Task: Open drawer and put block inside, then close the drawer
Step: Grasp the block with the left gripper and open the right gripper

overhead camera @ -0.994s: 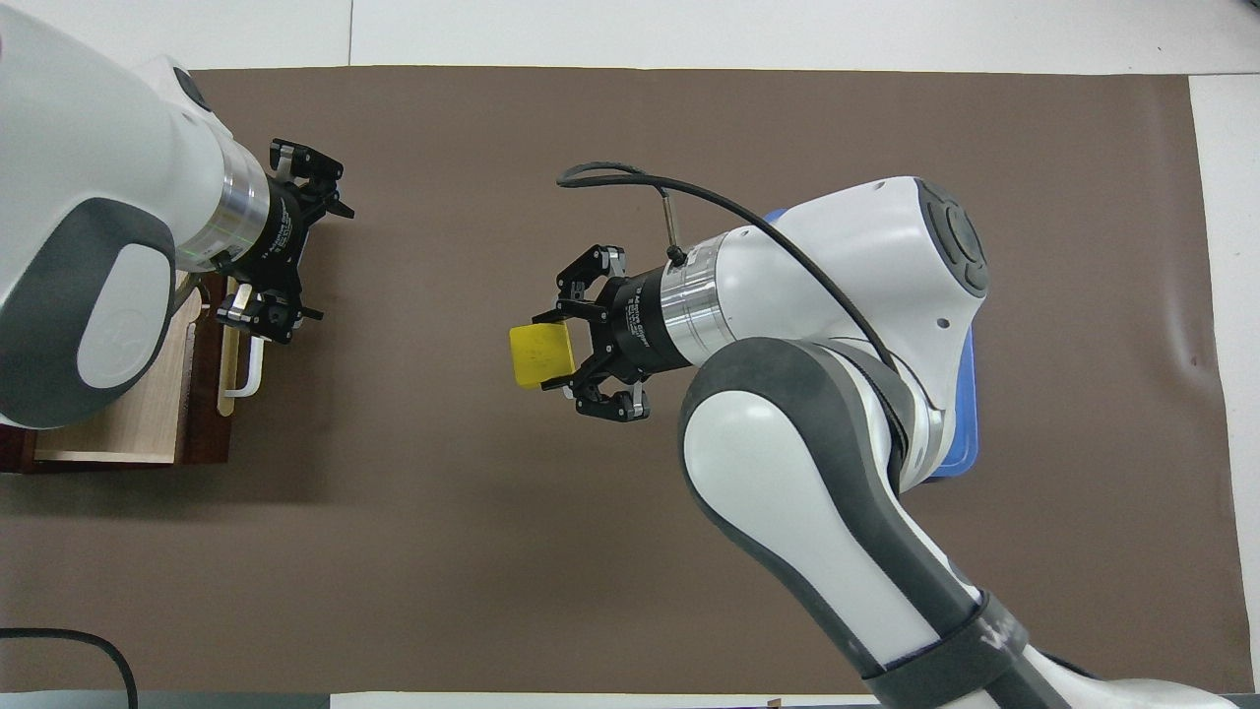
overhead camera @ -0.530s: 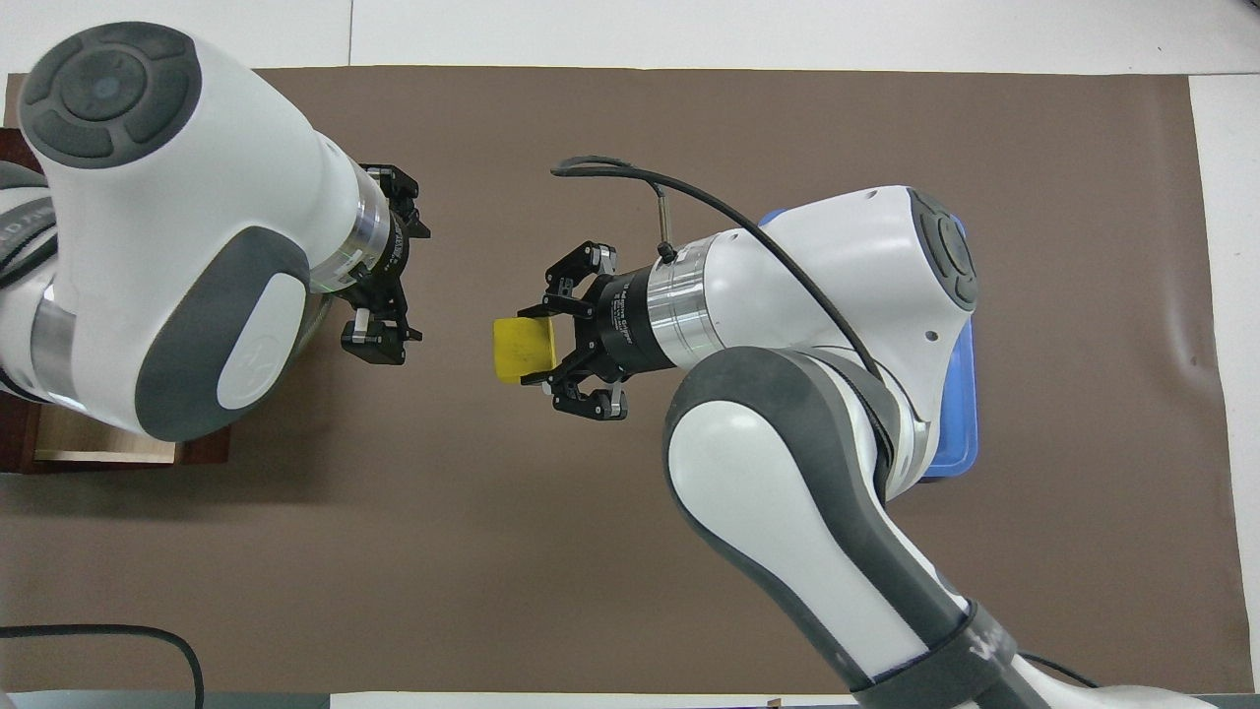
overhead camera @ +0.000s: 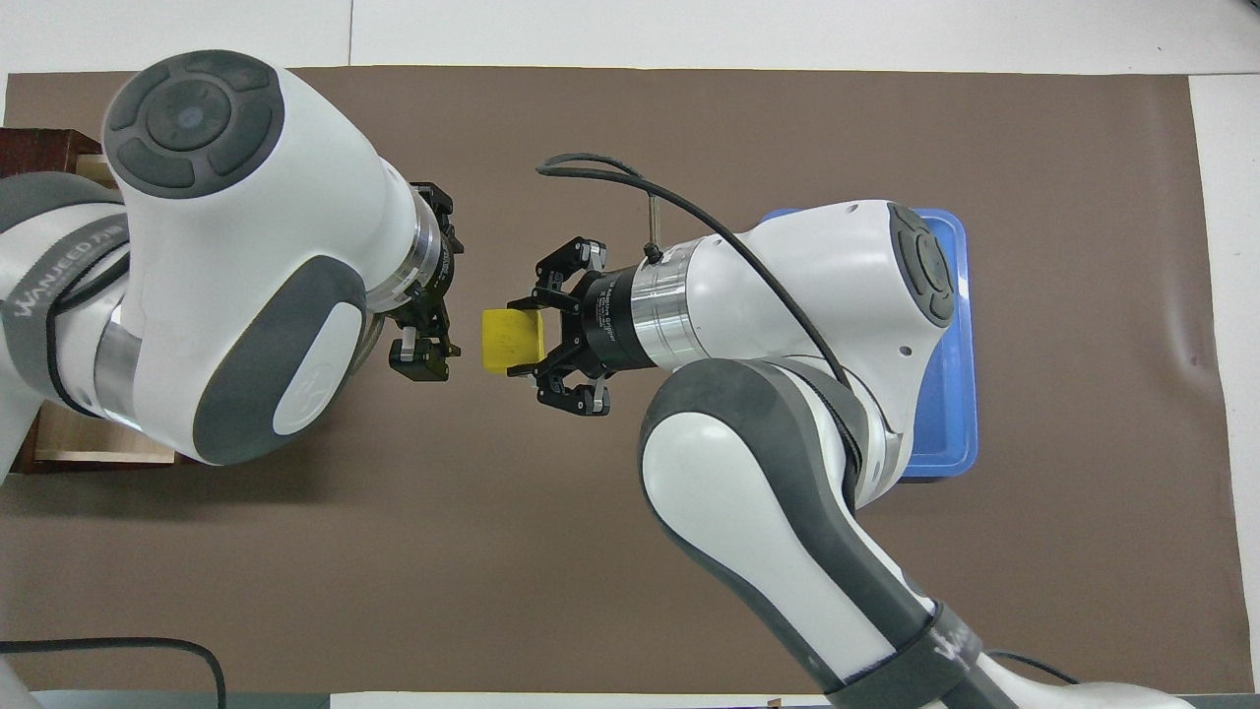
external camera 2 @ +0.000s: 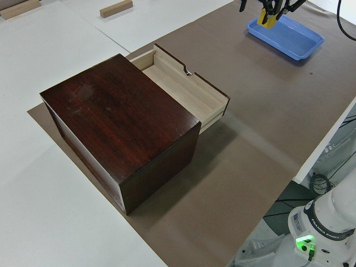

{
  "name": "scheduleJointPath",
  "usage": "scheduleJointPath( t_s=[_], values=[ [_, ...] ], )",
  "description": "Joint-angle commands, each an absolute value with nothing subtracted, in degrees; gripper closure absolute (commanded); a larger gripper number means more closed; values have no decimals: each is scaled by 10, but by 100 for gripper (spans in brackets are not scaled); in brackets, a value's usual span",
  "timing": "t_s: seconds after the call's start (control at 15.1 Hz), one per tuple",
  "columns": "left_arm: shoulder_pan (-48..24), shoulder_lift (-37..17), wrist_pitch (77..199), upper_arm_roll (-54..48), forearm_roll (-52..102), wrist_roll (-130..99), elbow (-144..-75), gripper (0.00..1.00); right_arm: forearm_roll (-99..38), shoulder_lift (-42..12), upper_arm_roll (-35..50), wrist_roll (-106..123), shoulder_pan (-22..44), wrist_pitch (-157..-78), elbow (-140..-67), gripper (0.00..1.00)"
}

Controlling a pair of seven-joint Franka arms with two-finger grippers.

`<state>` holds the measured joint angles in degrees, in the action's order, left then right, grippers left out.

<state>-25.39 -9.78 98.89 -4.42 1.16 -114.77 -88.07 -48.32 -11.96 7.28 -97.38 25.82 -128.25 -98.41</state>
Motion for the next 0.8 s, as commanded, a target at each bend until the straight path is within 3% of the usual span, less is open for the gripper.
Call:
scheduleJointPath(
  t_s=[0.0, 0.46, 0.73],
  values=[
    [-269, -108, 970, -35, 9, -1165, -861, 1, -482, -126, 71, -988, 259, -1287, -973, 100],
    [-294, -108, 971, -35, 2, -1195, -862, 3, -482, -126, 72, -990, 253, -1281, -969, 100],
    [-294, -108, 972, -36, 3, -1197, -863, 15, -482, -126, 72, -991, 251, -1278, -967, 100]
  ],
)
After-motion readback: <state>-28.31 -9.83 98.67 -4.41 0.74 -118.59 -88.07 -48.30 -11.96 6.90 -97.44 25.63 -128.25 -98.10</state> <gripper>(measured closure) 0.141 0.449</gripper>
